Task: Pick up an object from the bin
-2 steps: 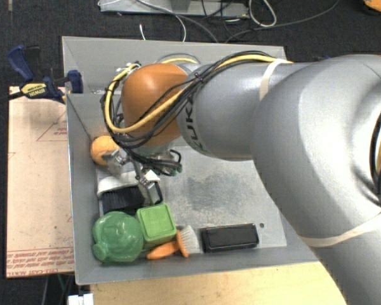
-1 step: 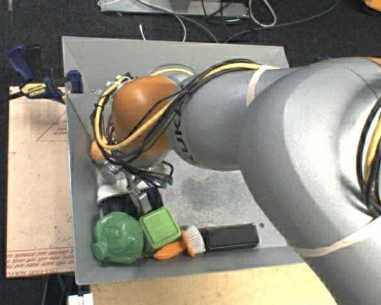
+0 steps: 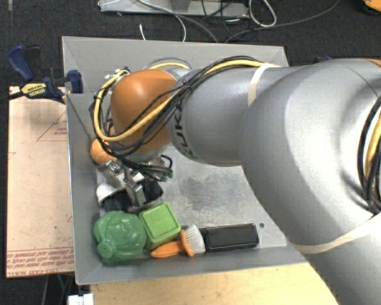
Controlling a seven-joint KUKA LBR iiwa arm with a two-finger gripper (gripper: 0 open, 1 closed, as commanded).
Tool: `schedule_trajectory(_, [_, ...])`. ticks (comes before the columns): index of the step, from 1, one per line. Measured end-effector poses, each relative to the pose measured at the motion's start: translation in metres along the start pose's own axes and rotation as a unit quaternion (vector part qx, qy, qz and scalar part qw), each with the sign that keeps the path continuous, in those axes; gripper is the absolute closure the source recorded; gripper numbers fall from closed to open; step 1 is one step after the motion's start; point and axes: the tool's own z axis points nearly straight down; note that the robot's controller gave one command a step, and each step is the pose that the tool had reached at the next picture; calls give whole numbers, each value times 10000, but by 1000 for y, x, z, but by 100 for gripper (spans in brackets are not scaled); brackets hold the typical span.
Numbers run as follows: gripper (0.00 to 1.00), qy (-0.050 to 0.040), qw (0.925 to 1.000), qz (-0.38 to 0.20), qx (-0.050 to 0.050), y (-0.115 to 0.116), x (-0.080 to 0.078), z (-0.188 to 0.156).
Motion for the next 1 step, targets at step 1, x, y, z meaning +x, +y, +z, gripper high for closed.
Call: schedule_trajectory(1, [100, 0, 10000, 2, -1, 0, 0, 0])
